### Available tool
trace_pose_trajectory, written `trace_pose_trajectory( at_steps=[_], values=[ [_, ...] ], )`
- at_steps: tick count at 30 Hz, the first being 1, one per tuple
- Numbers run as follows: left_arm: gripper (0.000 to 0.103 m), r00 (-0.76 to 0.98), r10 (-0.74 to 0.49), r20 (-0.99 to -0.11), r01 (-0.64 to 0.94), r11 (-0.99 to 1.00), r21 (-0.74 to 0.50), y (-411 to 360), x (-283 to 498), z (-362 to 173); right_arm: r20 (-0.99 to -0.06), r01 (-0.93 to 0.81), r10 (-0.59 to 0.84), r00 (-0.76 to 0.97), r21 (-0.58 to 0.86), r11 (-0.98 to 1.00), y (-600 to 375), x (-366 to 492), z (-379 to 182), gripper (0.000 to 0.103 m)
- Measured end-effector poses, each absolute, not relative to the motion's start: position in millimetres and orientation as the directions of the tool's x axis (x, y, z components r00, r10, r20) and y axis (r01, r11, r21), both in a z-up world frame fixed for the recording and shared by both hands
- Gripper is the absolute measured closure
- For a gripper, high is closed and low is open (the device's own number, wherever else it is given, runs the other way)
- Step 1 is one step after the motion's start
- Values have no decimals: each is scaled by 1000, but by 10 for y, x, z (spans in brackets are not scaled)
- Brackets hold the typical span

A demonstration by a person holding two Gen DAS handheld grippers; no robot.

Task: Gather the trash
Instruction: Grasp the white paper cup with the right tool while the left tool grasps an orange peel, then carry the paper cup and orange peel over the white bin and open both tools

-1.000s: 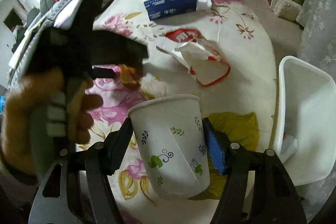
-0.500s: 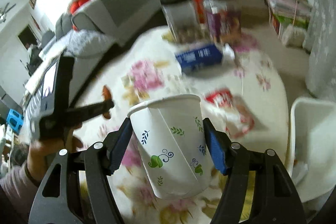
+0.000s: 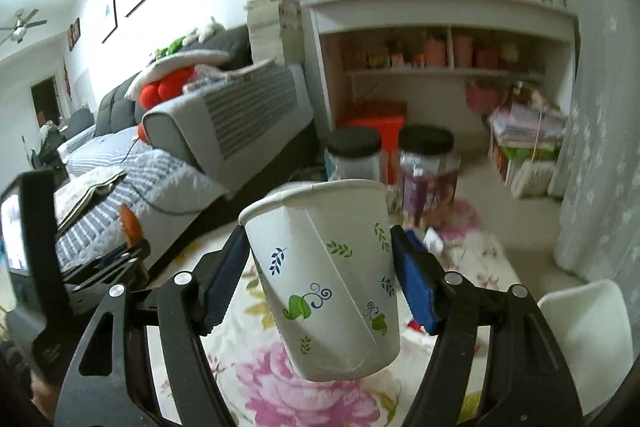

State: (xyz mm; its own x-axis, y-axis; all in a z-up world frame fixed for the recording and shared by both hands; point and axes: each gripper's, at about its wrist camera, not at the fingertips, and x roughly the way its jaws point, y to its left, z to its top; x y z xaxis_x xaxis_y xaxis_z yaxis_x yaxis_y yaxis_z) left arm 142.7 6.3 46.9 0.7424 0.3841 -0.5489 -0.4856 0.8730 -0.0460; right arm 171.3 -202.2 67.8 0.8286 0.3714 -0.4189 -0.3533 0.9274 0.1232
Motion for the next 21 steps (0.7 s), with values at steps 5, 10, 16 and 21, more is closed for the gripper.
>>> trace_pose_trajectory(
  at_steps=[5,10,16,21],
  values=[
    [85,770,401,-497,-486,873,-48,54,1319,617,-369,-331,337,866,82,940,-2007,1643,755,35],
    [84,792,406,-457,-479,876,-52,1,1245,693,-356,-312,323,877,90,946,-2071,1638,790,35],
    [84,814,409,-412,-465,884,-41,-130,1181,779,-343,-292,308,887,98,951,-2140,1614,823,35],
    [84,826,389,-408,-442,896,-39,-247,1179,799,-331,-276,293,897,99,956,-2236,1583,826,35]
  ],
)
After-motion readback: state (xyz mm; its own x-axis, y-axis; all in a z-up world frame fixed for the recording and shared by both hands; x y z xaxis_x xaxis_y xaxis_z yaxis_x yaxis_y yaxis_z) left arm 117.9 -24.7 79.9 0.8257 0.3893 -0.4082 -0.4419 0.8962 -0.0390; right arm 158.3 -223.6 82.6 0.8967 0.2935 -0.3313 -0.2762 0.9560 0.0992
